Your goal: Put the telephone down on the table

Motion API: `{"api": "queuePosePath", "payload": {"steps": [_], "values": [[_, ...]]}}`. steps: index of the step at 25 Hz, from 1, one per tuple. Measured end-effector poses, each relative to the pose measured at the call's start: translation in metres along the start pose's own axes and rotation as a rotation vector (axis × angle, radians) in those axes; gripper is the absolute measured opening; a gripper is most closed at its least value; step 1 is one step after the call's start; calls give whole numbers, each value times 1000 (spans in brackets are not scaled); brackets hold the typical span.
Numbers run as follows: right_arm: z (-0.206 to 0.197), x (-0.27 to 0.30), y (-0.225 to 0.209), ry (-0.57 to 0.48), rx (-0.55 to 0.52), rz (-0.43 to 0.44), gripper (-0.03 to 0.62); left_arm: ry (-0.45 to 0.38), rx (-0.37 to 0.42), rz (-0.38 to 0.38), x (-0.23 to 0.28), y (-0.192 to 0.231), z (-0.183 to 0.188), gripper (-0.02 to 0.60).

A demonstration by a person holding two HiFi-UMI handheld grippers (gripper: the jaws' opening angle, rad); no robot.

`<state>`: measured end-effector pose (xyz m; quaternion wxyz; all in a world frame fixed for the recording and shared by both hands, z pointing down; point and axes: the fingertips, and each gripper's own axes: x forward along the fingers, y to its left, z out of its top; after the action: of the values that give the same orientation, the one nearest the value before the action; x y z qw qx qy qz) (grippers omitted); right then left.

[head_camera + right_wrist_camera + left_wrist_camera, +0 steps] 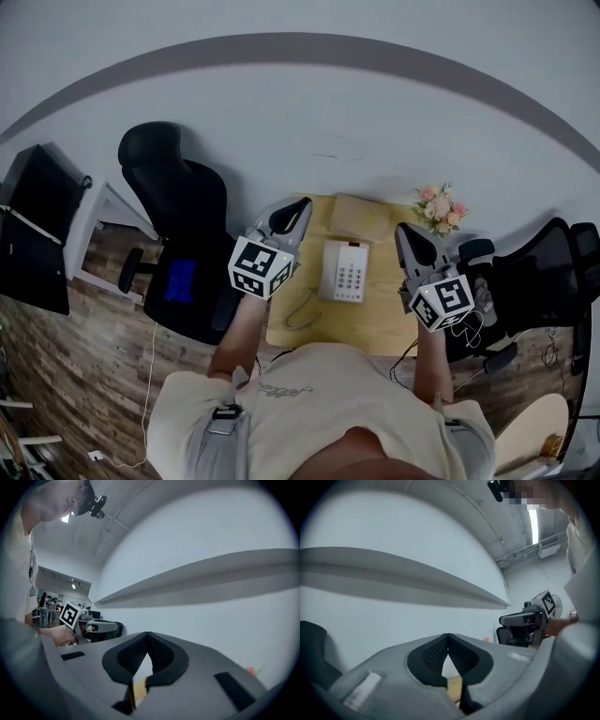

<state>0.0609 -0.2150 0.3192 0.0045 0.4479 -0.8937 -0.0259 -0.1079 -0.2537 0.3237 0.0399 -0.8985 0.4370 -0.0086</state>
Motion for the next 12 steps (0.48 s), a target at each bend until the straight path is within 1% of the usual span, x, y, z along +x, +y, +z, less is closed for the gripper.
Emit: {"api": "queuePosePath", "payload": {"steps": [4, 8, 12], "values": [[-5, -1, -1, 18, 4, -5, 0, 11, 6, -15, 2, -6, -4, 15], [-11, -1, 2, 29, 30, 21, 0, 27, 1, -42, 3, -13, -10, 15], [-21, -3, 3, 58, 30, 30, 0, 44, -21, -49, 3, -16, -21, 15]]}}
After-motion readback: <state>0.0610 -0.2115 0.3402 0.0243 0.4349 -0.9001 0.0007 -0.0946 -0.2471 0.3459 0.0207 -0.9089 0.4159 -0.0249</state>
